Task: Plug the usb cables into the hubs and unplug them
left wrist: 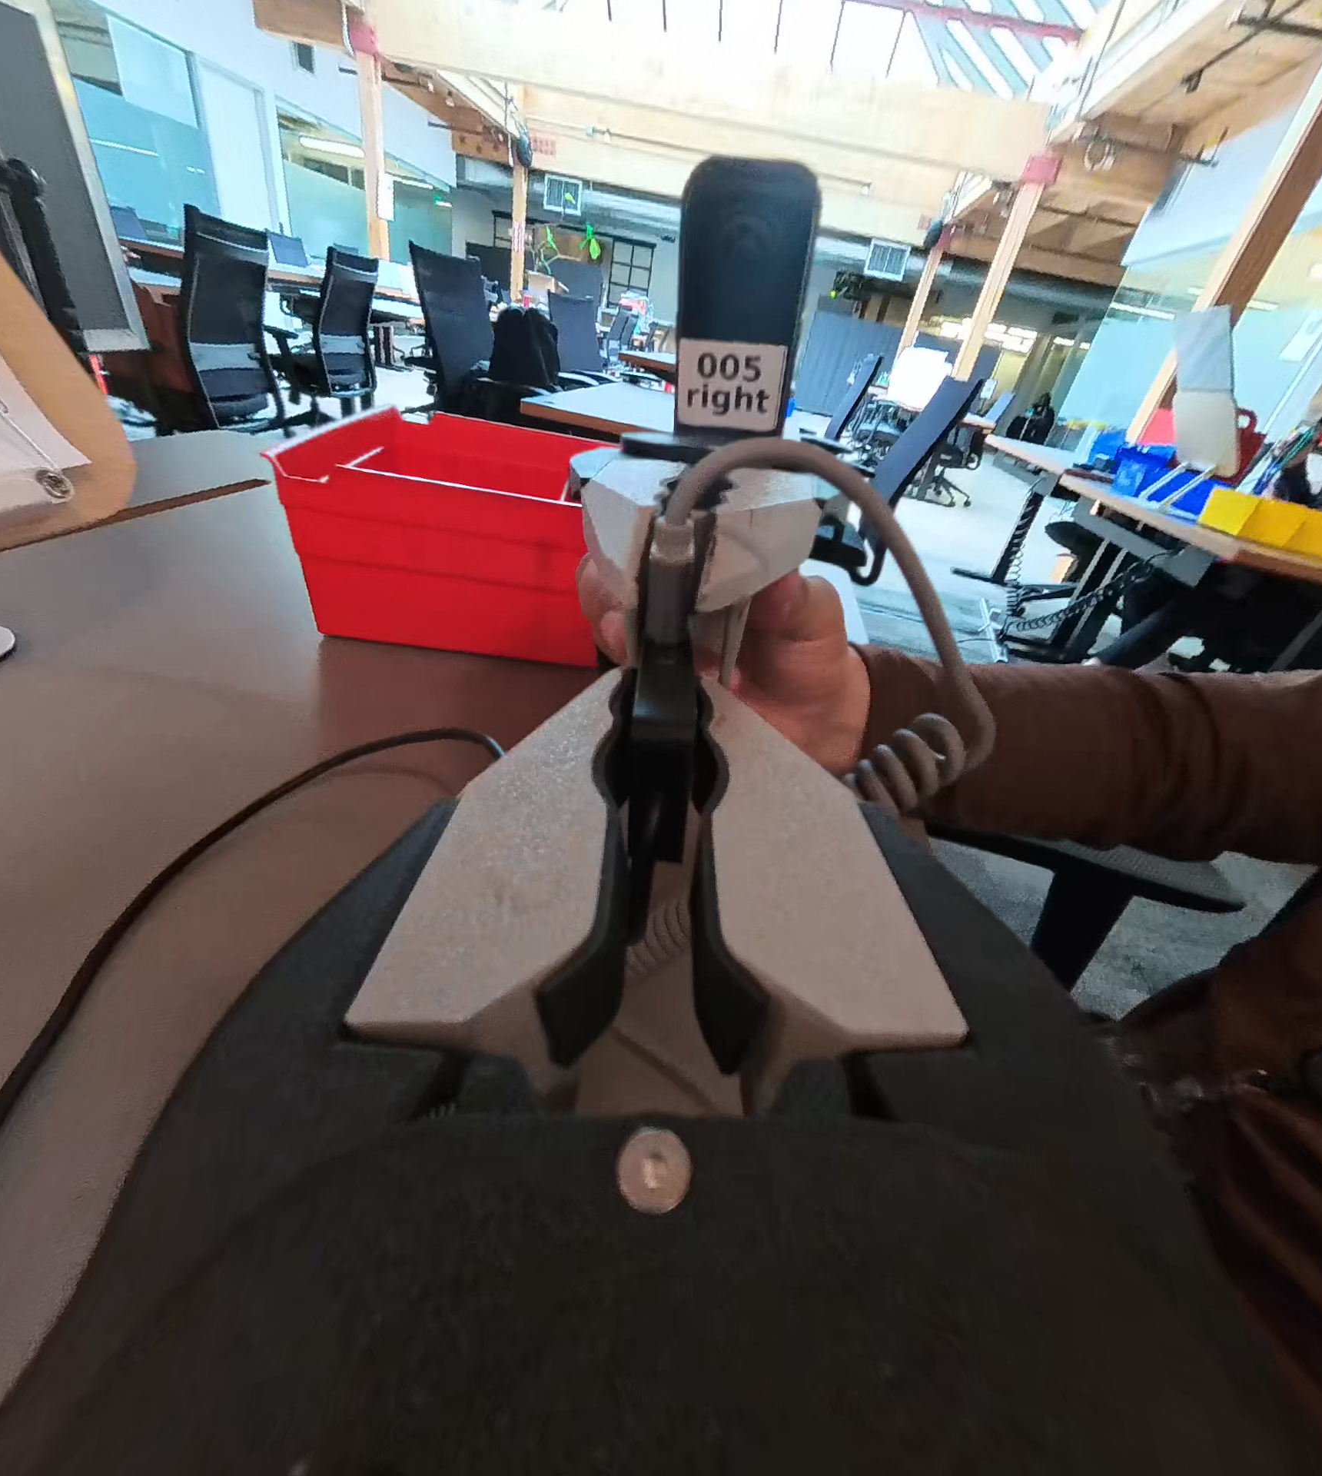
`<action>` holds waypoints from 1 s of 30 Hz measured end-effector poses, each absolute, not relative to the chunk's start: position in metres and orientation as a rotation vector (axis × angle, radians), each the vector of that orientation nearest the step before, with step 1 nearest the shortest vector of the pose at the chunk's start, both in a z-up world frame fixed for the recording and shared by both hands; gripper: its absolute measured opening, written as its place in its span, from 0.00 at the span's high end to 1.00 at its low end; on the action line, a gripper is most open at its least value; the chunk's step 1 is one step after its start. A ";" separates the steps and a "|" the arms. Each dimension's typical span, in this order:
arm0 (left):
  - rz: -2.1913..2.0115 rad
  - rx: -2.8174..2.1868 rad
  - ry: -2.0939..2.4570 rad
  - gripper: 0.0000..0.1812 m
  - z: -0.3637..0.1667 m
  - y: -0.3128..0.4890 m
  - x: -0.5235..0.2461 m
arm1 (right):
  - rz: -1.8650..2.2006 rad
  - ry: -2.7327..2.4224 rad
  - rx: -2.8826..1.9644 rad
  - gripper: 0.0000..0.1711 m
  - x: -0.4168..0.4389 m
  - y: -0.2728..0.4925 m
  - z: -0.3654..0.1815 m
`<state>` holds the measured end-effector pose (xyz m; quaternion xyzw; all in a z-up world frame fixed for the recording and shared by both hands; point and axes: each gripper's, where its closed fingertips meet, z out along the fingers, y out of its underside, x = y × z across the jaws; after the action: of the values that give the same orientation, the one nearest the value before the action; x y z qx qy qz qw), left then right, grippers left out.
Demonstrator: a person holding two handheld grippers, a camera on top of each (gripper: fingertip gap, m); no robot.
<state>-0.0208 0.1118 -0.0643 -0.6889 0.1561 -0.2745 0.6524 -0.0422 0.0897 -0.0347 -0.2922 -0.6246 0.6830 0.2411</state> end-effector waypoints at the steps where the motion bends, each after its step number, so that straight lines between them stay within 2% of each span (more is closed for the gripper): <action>1: -0.630 -1.554 0.344 0.95 -0.062 0.111 -0.023 | 1.896 -1.685 -0.807 0.97 -0.044 0.090 -0.032; 6: -0.654 -1.521 0.307 0.95 -0.054 0.108 -0.030 | 2.007 -1.555 -0.820 0.97 -0.052 0.090 -0.020; 9: -0.569 -1.612 0.342 0.95 -0.072 0.111 -0.025 | 2.245 -1.104 -0.778 0.97 -0.041 0.138 0.024; 11: -0.528 -1.598 0.353 0.95 -0.071 0.112 -0.026 | 2.273 -1.017 -0.788 0.97 -0.036 0.159 0.027; 15: -0.327 -1.566 0.335 0.94 -0.064 0.118 -0.040 | 1.978 -1.236 -0.847 0.97 -0.044 0.143 0.010; 22: -0.049 -1.536 0.141 0.95 -0.056 0.117 -0.091 | 1.714 -1.275 -1.000 0.97 -0.058 0.147 -0.008; 26: -0.006 -1.569 0.142 0.95 -0.061 0.119 -0.094 | 1.622 -1.346 -1.047 0.97 -0.052 0.150 0.017; 30: 0.067 -1.587 0.214 0.95 -0.066 0.122 -0.086 | 1.534 -1.416 -1.075 0.97 -0.034 0.170 0.076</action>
<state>-0.0855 0.1217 -0.0656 -0.7113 0.0958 0.0300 0.6957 -0.0336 0.1698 0.0758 -0.4223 -0.5562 0.6026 0.3862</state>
